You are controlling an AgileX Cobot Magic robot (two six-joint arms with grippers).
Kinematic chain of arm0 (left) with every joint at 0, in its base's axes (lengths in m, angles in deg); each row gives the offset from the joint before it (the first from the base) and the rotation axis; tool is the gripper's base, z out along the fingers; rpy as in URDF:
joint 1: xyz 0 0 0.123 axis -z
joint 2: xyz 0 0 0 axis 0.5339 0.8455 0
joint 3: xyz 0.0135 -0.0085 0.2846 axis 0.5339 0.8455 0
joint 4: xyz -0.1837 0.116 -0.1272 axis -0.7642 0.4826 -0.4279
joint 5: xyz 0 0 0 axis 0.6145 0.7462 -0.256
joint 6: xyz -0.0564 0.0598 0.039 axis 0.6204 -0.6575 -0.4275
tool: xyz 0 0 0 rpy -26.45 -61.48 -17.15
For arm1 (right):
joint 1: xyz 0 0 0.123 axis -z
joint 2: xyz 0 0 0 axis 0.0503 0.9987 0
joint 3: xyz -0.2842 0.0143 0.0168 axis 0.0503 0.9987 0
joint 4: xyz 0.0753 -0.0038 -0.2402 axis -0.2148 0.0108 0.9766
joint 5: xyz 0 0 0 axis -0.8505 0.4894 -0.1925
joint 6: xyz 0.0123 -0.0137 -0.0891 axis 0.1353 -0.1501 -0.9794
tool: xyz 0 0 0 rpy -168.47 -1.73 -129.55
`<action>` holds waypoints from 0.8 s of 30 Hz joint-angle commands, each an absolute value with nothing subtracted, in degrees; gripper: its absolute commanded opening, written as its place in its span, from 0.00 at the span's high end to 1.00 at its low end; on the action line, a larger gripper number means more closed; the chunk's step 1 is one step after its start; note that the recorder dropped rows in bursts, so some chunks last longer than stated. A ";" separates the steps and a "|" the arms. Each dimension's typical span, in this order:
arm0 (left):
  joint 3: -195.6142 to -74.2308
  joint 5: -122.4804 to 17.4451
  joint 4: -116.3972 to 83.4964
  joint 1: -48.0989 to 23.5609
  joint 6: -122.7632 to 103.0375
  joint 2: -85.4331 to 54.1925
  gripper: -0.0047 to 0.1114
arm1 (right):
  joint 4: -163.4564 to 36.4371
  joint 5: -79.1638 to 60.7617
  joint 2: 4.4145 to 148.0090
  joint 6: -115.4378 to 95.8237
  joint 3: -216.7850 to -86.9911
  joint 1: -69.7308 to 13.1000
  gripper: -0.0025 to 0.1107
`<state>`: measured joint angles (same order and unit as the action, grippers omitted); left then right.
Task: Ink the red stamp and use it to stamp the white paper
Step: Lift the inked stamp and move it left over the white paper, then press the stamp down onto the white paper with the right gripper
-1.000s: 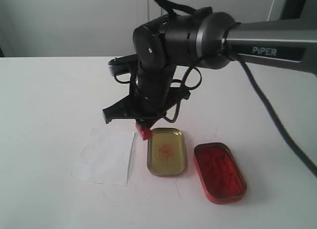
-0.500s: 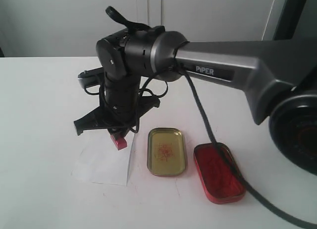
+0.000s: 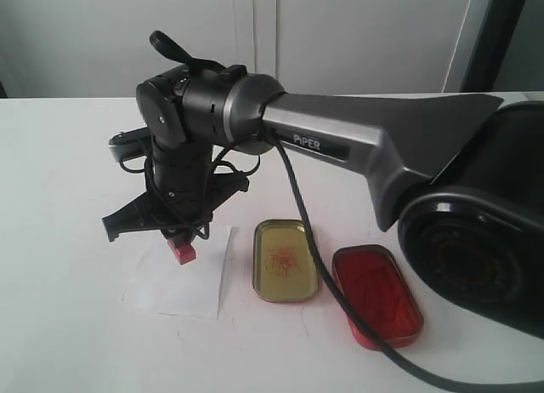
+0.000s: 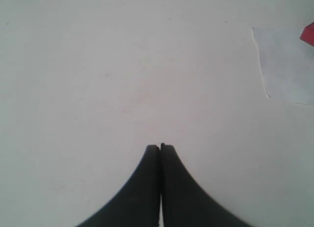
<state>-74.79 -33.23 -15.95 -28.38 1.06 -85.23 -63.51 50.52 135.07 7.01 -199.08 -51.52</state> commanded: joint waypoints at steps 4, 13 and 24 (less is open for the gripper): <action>-74.23 -32.41 -15.87 -28.42 1.22 -85.43 0.96 | -63.51 50.68 135.92 6.38 -200.57 -51.84 0.98; -74.23 -32.41 -15.87 -28.42 1.22 -85.43 0.96 | -61.97 49.64 135.92 6.38 -200.57 -51.98 0.98; -74.23 -32.41 -15.87 -28.42 1.22 -85.43 0.96 | -61.21 51.43 142.58 6.38 -200.47 -51.98 0.98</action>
<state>-74.79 -33.23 -15.95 -28.38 1.06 -85.23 -61.72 50.10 139.62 6.92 -200.68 -51.91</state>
